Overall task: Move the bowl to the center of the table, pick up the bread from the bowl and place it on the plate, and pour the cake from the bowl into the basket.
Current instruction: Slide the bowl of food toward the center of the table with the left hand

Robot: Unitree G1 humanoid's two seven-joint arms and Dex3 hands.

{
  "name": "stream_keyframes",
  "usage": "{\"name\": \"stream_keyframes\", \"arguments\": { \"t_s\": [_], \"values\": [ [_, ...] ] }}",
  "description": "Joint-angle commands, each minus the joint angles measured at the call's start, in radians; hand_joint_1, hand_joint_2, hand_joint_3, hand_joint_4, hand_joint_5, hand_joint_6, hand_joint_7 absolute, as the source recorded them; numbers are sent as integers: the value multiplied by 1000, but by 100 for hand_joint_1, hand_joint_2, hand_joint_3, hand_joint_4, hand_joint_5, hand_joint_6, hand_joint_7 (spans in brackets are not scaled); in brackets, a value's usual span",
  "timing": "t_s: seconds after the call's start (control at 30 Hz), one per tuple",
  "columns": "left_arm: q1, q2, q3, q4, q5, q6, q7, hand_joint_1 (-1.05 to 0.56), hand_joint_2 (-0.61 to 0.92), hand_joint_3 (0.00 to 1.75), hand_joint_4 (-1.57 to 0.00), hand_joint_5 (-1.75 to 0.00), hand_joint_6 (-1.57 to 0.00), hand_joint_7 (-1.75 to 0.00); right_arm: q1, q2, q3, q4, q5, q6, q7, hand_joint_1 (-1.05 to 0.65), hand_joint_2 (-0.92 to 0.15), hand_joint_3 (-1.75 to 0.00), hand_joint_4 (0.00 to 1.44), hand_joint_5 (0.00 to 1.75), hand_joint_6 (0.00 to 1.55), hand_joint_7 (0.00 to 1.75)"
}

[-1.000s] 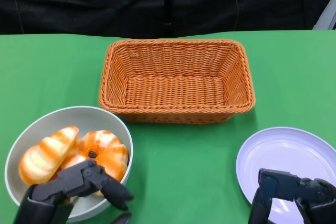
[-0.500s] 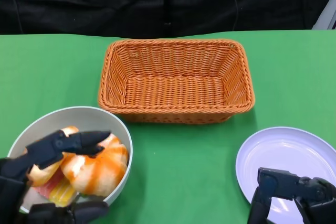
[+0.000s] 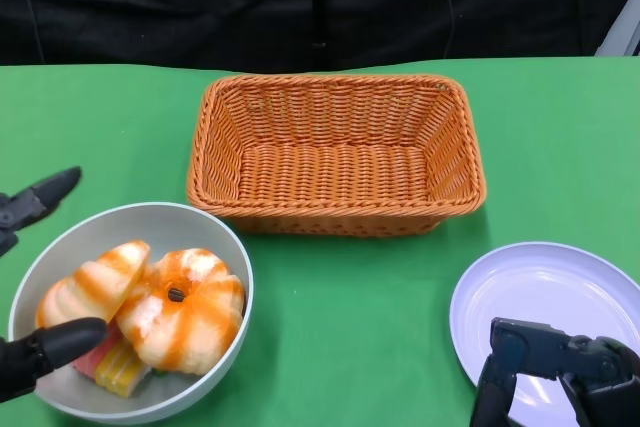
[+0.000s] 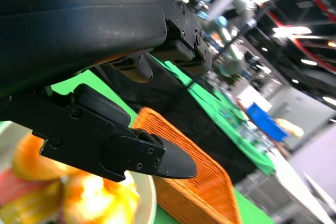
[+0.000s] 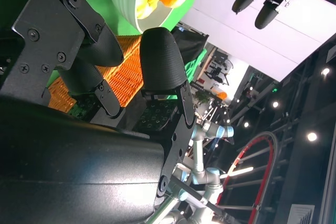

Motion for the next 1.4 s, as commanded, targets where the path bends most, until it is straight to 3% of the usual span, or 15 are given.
{"name": "stream_keyframes", "arguments": {
  "t_s": [0.03, 0.33, 0.47, 0.73, 0.83, 0.97, 1.17, 1.3, 1.4],
  "values": [
    [-11, 11, 26, 18, 38, 13, 35, -77, 92, 32, -5, -55, -30, -5, 5, -1, 5, -2, -29, -10, -2, 14, -7, -175, 101, 172, 95, 147],
    [-14, 13, 39, 56, 97, 207, 68, -73, 92, 33, 0, -53, -25, -2, 3, 1, 6, 1, -29, -10, -4, 15, -7, -175, 101, 172, 95, 147],
    [-21, 23, 25, 89, 91, 282, 45, -68, 92, 36, 0, -37, -19, -2, 5, 0, 5, 0, -31, -10, -4, 14, -7, -175, 101, 172, 95, 147],
    [-66, 46, -13, 145, 20, 459, -23, -62, 92, 47, 0, -28, -11, -1, 8, 0, 3, 2, -36, -19, -9, 12, -8, -175, 101, 172, 95, 147],
    [-101, 49, -47, 164, -53, 661, -92, -61, 92, 50, 0, -8, -5, -2, 13, -4, 2, -5, -23, -10, -4, 12, -8, -175, 101, 172, 95, 147],
    [-166, 61, -53, 179, -176, 895, -171, -58, 92, 52, 0, 0, -1, -1, 11, -6, 2, -9, -24, -9, -3, 11, -8, -175, 101, 172, 95, 146],
    [-239, 69, -35, 229, -332, 1093, -245, -62, 92, 54, 0, 0, 0, 0, 17, -9, 4, -18, -18, 0, 3, 11, -8, -175, 100, 173, 94, 146],
    [-248, 81, -36, 234, -367, 1125, -246, -63, 92, 55, 0, 0, 0, 0, 17, -9, 5, -20, -17, 1, 5, 11, -8, -175, 100, 173, 93, 146],
    [-316, 25, 13, 288, -517, 1256, -261, -63, 92, 55, 0, 0, 0, 0, 20, -8, 2, -20, -25, -5, 0, 8, -9, -175, 99, 173, 94, 147]
  ]
}}
